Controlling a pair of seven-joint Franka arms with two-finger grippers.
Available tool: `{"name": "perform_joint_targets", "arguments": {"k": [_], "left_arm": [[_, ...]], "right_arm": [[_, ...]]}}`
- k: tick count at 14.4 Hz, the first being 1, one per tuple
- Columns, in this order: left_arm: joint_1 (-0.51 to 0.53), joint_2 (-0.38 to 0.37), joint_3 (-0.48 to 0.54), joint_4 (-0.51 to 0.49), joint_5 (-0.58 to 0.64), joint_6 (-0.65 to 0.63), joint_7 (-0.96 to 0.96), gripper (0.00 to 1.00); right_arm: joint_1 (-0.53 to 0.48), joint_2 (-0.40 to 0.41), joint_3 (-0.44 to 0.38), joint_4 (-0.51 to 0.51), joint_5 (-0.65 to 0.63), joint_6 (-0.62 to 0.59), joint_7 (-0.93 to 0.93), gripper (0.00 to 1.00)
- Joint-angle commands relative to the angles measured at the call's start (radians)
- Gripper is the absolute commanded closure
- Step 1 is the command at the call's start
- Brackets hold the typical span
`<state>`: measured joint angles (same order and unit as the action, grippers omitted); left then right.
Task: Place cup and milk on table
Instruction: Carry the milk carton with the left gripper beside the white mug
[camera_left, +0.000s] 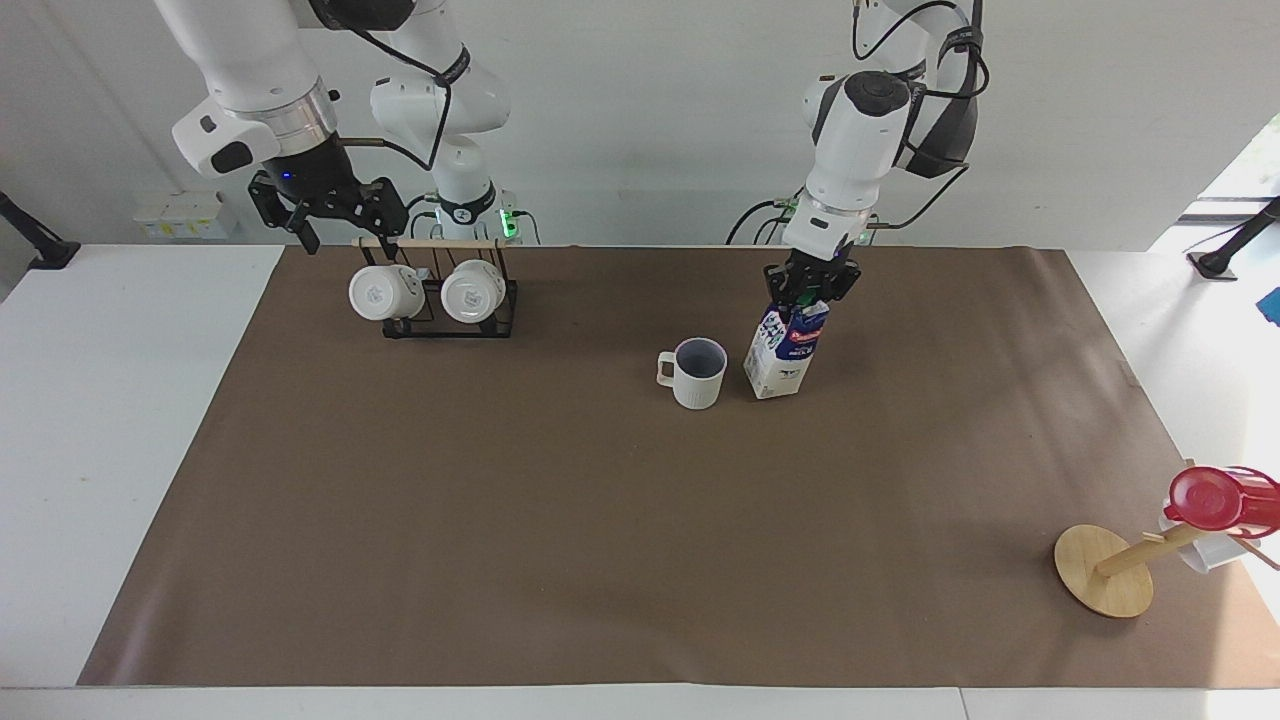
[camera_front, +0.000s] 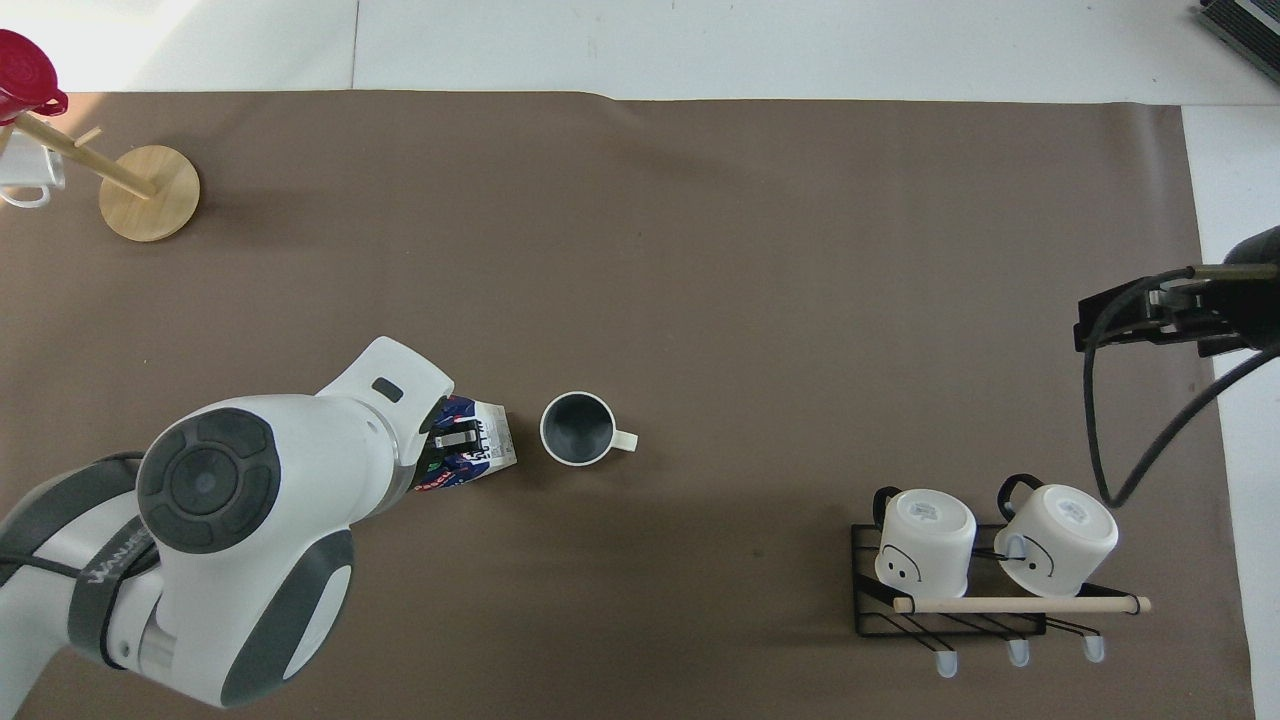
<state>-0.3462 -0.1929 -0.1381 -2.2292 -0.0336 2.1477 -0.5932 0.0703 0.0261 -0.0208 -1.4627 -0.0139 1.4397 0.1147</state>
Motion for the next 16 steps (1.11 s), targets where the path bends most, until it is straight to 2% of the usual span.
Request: {"name": "perform_joint_targets", "arguments": {"k": [1,3,9,11,12,15,16], "left_arm": [[-0.019,0.029,0.006,0.02,0.026,0.018,-0.036,0.66],[-0.02,0.053,0.006,0.02,0.037,0.043,-0.036,0.66],[-0.027,0.055,0.006,0.025,0.038,0.044,-0.034,0.65],[-0.027,0.055,0.006,0.023,0.038,0.043,-0.033,0.54],[-0.027,0.055,0.006,0.025,0.038,0.043,-0.033,0.42],[-0.028,0.055,0.006,0.029,0.038,0.04,-0.031,0.31],[-0.03,0.058,0.005,0.042,0.038,0.028,-0.033,0.23]], "right_arm": [[-0.024,-0.002,0.012,0.001,0.015,-0.013,-0.021,0.0],[-0.024,-0.002,0.013,0.001,0.015,-0.013,-0.023,0.0],[-0.026,-0.002,0.012,0.001,0.015,-0.013,-0.023,0.0],[-0.026,-0.002,0.012,0.001,0.015,-0.013,-0.023,0.0],[-0.024,-0.002,0.012,0.001,0.015,-0.013,-0.023,0.0],[-0.026,-0.002,0.012,0.001,0.015,-0.013,-0.023,0.0],[-0.026,-0.002,0.012,0.001,0.015,-0.013,-0.023,0.0]]}}
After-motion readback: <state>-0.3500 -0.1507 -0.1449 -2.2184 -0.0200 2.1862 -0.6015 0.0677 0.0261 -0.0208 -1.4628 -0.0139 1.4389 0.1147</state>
